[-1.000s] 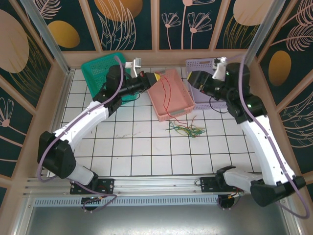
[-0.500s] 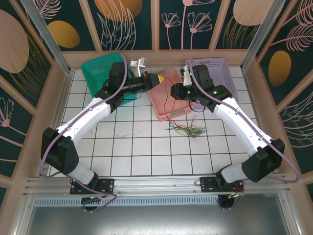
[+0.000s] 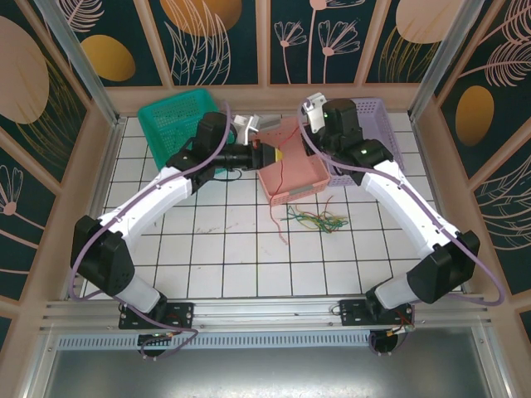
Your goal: Untangle the cables
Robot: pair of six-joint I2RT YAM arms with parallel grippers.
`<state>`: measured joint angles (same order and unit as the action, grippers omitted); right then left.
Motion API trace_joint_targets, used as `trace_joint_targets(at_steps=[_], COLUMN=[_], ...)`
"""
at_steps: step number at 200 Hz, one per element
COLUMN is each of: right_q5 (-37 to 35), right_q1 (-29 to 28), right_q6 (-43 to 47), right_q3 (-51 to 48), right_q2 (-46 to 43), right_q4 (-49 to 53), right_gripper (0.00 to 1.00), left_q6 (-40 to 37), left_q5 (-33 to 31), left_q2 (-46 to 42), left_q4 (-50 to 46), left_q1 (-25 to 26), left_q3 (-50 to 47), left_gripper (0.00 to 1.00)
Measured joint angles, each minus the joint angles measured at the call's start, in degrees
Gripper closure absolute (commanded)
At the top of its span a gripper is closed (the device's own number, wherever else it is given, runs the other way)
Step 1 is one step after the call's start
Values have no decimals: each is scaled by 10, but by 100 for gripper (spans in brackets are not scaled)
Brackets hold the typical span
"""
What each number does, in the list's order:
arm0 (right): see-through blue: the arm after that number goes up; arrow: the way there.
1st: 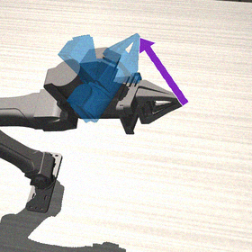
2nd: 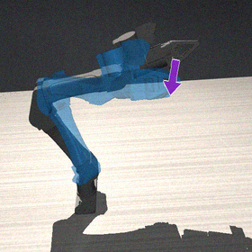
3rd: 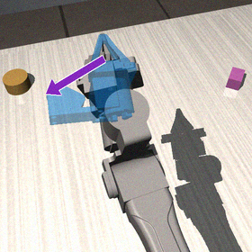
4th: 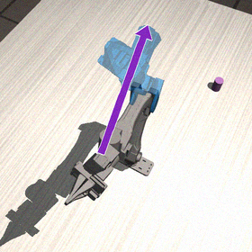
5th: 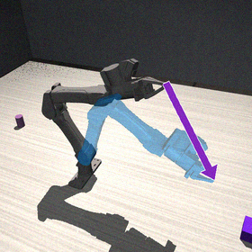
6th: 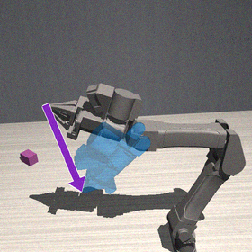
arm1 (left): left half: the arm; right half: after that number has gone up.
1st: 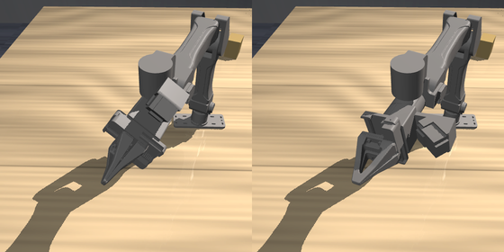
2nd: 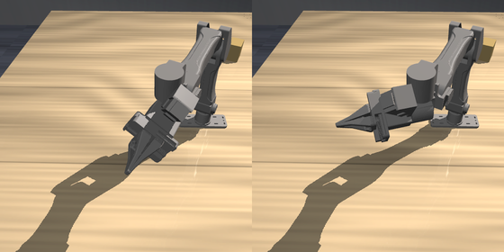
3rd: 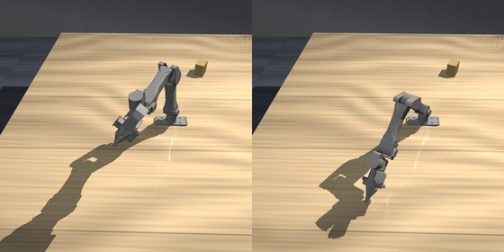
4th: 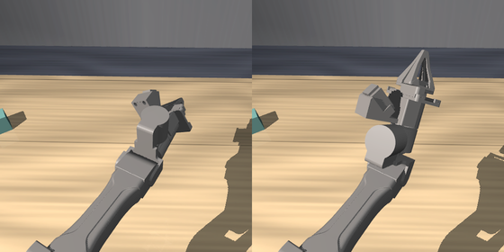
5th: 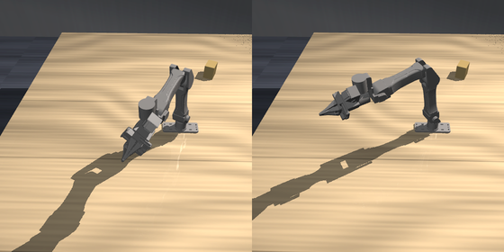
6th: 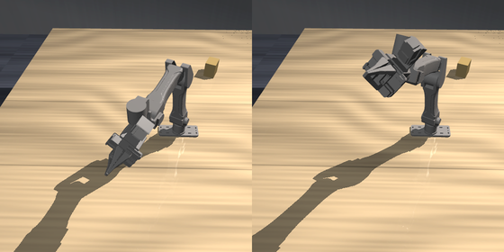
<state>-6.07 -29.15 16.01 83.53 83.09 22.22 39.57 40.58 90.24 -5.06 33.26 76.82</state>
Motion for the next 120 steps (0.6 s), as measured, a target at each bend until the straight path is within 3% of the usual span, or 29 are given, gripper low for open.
trace_joint_targets(at_steps=[35,68,102,109,115,120], right_q5=[52,135,156,158,160,164], right_q1=[20,89,154,155,155,155], right_q6=[197,366,507,524,532,537], right_q3=[-49,-42,-24,-24,-26,-28], right_q2=[-2,16,18,18,18,18], right_q4=[-99,-122,-152,-158,-164,-169], right_gripper=[100,100,81,86,100,100], left_q6=[-60,-108,-159,-165,-169,-169], left_q5=[-23,-47,-69,-73,-78,-82], left_q2=[16,21,23,23,23,23], left_q4=[-30,-97,-211,-224,-233,-238], left_q1=[36,42,58,58,57,57], left_q3=[17,17,17,17,17,17], left_gripper=[100,100,100,100,100,100])
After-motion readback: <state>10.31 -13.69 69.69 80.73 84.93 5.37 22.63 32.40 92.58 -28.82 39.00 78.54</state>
